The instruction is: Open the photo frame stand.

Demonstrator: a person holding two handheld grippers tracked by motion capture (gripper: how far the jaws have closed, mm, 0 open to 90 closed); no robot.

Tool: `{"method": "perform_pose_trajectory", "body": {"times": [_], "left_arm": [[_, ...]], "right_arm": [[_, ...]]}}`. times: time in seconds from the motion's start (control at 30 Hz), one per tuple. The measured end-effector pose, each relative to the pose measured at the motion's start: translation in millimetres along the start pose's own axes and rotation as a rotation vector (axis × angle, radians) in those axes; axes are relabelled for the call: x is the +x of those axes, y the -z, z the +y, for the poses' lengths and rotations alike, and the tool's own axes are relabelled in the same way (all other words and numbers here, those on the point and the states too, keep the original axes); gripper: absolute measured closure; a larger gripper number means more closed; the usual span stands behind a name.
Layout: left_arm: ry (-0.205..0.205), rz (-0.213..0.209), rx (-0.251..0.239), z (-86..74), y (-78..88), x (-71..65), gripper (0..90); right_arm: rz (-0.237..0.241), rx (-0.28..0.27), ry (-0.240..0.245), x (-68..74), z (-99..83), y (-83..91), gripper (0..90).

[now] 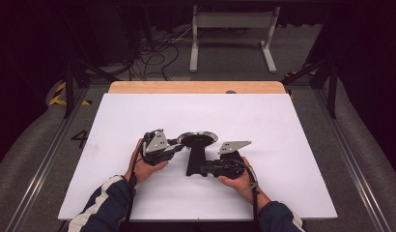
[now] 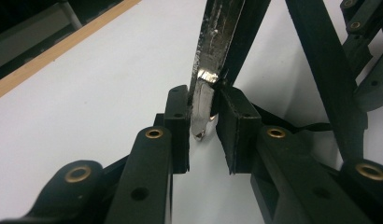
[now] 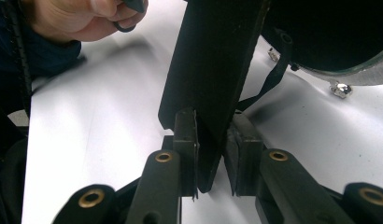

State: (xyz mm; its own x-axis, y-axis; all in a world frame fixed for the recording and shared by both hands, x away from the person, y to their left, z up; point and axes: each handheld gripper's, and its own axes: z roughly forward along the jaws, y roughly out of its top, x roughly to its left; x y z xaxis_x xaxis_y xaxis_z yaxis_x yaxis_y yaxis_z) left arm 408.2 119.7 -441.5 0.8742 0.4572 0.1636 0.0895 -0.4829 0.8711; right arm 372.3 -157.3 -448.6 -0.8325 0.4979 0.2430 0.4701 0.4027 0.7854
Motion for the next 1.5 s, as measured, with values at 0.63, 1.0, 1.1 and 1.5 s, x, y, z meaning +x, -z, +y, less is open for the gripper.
{"method": "perform_pose_trajectory", "body": {"times": [0.63,1.0,1.1,1.5], "left_arm": [[-0.014,-0.005,0.001,-2.9,1.8,-2.2,74.4],[-0.009,0.003,0.011,-4.2,0.5,-0.1,69.7],[-0.01,-0.011,0.014,-4.6,-0.3,0.3,70.5],[-0.006,-0.017,0.0,-2.6,-0.2,0.5,71.7]], "right_arm": [[-0.016,0.021,0.015,3.6,-4.6,-1.6,76.7],[-0.067,0.032,0.048,8.9,-5.9,6.1,79.0],[-0.081,0.032,0.06,10.6,-5.9,8.7,78.6],[-0.174,-0.067,0.157,30.8,2.9,31.2,90.0]]}}
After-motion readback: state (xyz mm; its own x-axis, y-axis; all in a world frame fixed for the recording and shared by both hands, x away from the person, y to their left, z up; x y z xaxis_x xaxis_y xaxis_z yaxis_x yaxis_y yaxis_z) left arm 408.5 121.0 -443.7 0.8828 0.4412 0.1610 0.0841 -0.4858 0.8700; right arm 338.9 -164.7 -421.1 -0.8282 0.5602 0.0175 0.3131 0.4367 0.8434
